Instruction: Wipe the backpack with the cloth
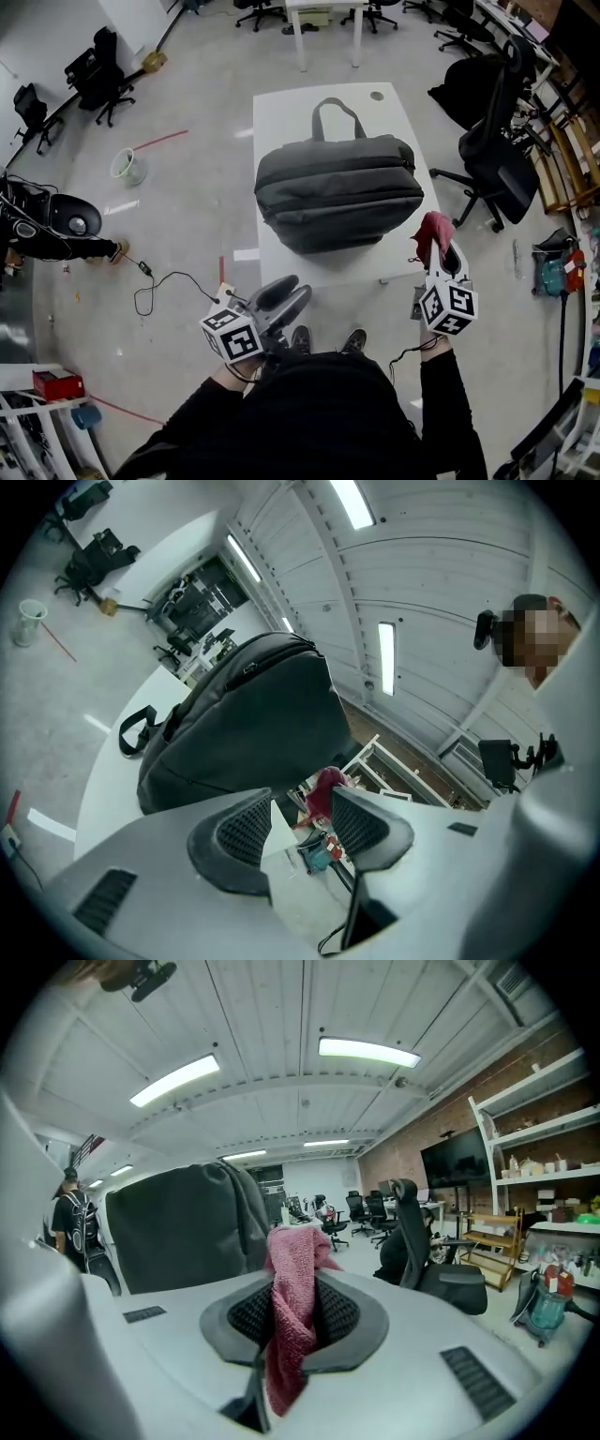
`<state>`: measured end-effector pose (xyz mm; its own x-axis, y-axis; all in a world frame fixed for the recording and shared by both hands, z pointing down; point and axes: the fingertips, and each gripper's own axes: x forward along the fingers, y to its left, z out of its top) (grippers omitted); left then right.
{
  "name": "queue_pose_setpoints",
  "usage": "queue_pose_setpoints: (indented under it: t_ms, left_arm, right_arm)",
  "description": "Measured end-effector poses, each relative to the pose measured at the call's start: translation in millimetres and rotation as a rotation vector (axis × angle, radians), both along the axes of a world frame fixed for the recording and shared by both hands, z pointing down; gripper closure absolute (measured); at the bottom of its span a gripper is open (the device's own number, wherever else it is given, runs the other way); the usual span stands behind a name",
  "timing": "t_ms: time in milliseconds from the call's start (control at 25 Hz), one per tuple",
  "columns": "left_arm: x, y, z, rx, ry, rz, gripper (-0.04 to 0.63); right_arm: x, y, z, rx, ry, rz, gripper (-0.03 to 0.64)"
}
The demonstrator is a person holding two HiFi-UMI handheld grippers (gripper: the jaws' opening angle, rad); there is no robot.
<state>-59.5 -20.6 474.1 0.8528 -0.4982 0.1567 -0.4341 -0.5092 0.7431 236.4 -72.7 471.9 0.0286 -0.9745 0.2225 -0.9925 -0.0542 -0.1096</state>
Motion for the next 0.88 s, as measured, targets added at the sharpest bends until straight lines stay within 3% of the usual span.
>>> queue_pose_setpoints:
  t_ms: [120, 360, 600, 880]
  left_arm:
    - [-1.0, 2.4, 2.0, -0.011, -0.012, -0.017, 0.382]
    - [-23.8, 10.3, 9.6, -0.028, -0.03, -0.107, 0.382]
    - [-114.6, 15.9, 16.2, -0.038, -0.03, -0.209, 0.382]
    - [-180.4, 23.9, 18.2, -0.048, -0.03, -0.299, 0.382]
  right_arm:
    - [-3.9, -4.2, 11.1, -0.016, -0.02, -0.016, 0.549]
    - [-82.5, -7.1, 60.8, -0.1, -0.078, -0.187, 0.549]
    - [-219.3, -24.6, 74.5, -0.135, -0.067, -0.376, 0.549]
    - [-381.6, -9.2, 57.7, -0.094, 0.01, -0.726, 0.549]
